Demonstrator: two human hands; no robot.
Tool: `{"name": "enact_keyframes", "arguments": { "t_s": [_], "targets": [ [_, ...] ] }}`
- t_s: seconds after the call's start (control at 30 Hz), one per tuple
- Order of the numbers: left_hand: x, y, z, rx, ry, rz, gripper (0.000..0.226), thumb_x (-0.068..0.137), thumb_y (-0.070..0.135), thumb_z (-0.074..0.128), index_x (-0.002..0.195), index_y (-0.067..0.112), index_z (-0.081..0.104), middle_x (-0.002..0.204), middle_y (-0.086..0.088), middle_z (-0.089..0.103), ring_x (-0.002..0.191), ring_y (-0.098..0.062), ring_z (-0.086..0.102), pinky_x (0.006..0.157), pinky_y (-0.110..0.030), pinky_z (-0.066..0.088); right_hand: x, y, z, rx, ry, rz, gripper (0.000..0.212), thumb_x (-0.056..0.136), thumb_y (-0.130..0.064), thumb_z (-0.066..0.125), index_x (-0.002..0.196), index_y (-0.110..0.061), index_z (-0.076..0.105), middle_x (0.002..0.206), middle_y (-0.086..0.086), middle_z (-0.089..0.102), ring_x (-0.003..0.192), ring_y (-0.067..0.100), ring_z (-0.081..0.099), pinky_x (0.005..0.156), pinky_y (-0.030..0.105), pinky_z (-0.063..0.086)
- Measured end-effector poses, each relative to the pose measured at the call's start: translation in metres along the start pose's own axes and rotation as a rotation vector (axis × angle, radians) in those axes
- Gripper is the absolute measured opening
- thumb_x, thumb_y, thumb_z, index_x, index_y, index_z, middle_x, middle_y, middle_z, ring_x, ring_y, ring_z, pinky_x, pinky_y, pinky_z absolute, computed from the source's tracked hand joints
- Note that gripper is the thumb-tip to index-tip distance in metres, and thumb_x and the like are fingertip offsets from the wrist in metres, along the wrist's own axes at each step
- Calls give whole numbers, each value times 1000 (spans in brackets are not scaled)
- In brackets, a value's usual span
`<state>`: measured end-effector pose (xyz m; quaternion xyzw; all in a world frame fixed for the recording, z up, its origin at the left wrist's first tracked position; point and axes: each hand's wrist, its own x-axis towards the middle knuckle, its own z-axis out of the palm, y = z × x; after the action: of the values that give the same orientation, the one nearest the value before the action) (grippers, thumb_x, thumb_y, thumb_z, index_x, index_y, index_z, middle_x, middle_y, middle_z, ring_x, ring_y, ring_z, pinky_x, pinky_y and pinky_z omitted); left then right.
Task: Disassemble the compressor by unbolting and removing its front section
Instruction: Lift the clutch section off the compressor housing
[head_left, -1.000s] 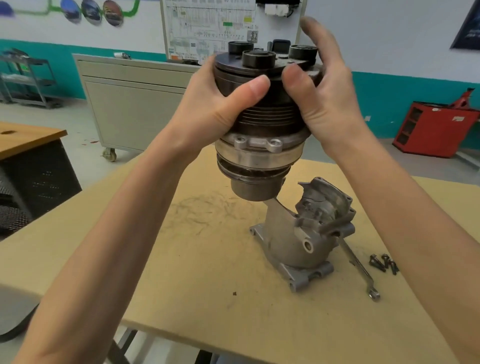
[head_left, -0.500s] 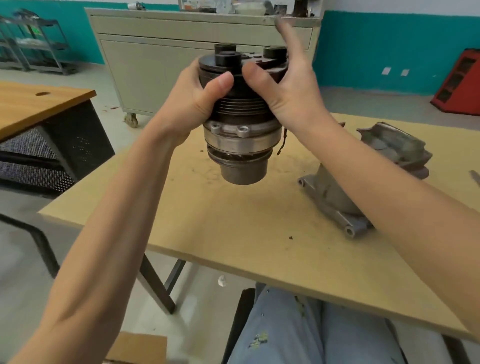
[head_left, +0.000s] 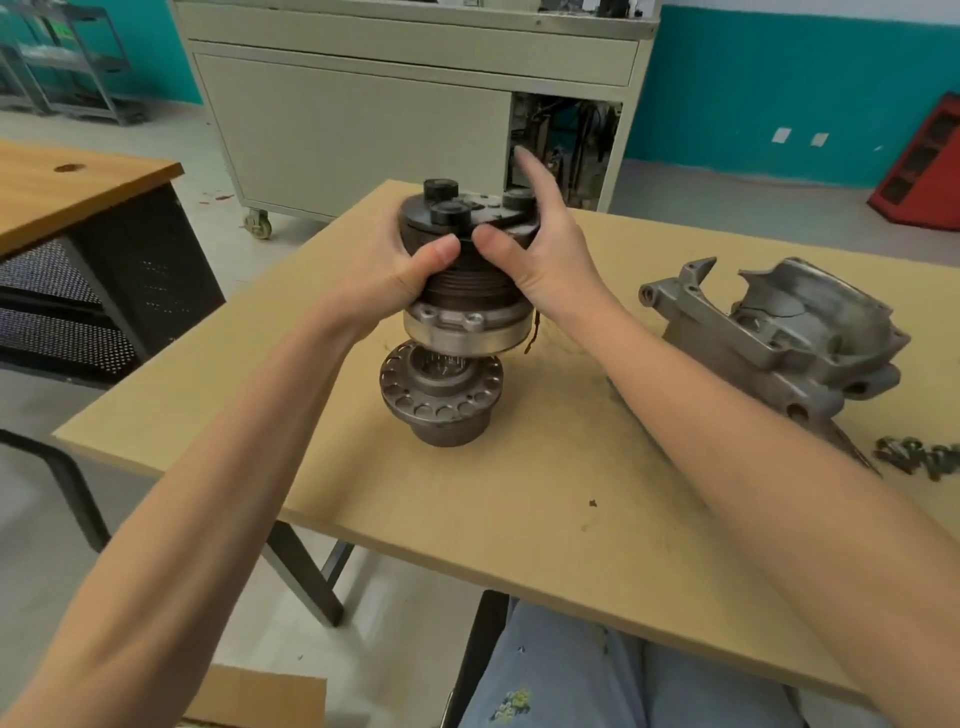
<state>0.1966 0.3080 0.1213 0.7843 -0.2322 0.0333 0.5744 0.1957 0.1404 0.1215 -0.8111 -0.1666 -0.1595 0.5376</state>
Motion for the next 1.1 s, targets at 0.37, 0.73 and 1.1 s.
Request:
{"name": "enact_keyframes", "arguments": {
  "t_s": [0.37, 0.73, 1.1],
  "targets": [
    [1, -4, -2, -1, 36, -7, 122, 42, 85, 69, 134, 9, 43, 124, -8, 61, 114, -15, 61, 96, -31, 50, -1, 3, 2, 116, 20, -6, 87, 78, -36, 72, 147, -19, 22, 121, 0, 54, 117, 21, 53, 100, 44, 45],
    [-40, 2, -12, -15, 117, 13, 125, 46, 82, 72, 137, 4, 39, 125, -8, 61, 116, -15, 60, 95, -28, 49, -24, -15, 17, 94, 1, -111, 123, 49, -82, 59, 147, -17, 24, 99, -38, 44, 98, -21, 48, 97, 20, 43],
    [-49, 6, -9, 11, 157, 45, 117, 46, 72, 77, 133, 5, 36, 119, 5, 57, 105, 7, 59, 90, -17, 45, -33, -17, 17, 123, -26, -144, 119, 53, -77, 61, 147, -14, 24, 102, -37, 50, 104, -9, 53, 98, 36, 47]
  ]
}}
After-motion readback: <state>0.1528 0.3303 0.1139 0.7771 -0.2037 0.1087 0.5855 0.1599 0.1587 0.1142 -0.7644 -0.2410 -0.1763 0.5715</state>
